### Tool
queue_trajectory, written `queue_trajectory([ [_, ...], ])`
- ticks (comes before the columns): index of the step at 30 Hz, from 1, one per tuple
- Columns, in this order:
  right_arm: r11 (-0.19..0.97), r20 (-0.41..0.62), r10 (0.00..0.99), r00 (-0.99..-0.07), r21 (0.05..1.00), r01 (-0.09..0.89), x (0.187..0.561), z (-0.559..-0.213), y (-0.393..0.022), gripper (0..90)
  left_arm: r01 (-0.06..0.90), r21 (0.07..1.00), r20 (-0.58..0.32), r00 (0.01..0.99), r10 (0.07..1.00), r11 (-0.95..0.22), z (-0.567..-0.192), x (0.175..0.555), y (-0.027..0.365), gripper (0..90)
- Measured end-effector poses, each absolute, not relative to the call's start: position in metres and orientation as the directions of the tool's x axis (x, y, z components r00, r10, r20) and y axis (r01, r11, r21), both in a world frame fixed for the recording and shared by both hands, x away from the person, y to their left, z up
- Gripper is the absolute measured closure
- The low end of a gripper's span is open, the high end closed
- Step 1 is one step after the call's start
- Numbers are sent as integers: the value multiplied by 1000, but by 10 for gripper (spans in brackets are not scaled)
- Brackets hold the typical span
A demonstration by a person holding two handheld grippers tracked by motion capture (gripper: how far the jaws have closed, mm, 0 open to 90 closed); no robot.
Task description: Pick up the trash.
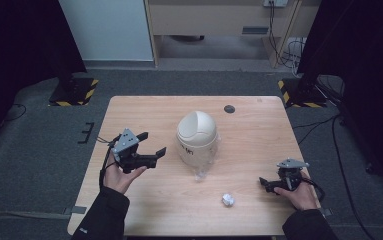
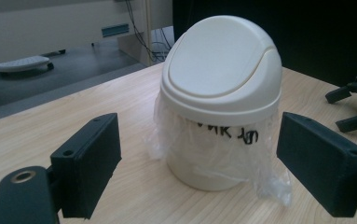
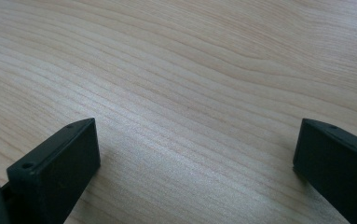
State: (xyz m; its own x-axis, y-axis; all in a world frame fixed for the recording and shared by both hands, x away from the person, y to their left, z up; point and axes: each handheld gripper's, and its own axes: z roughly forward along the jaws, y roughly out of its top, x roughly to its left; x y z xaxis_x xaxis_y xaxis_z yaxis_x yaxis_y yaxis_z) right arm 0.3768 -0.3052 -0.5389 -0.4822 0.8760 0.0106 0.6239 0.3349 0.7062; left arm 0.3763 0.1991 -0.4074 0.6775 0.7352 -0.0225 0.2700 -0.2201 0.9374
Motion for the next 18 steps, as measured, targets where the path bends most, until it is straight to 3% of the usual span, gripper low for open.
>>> queue_trajectory([
  [18,335,10,876,-482,706,624,377,-539,-305,7,245,945,-30,722,691,-215,-400,399,161,138],
])
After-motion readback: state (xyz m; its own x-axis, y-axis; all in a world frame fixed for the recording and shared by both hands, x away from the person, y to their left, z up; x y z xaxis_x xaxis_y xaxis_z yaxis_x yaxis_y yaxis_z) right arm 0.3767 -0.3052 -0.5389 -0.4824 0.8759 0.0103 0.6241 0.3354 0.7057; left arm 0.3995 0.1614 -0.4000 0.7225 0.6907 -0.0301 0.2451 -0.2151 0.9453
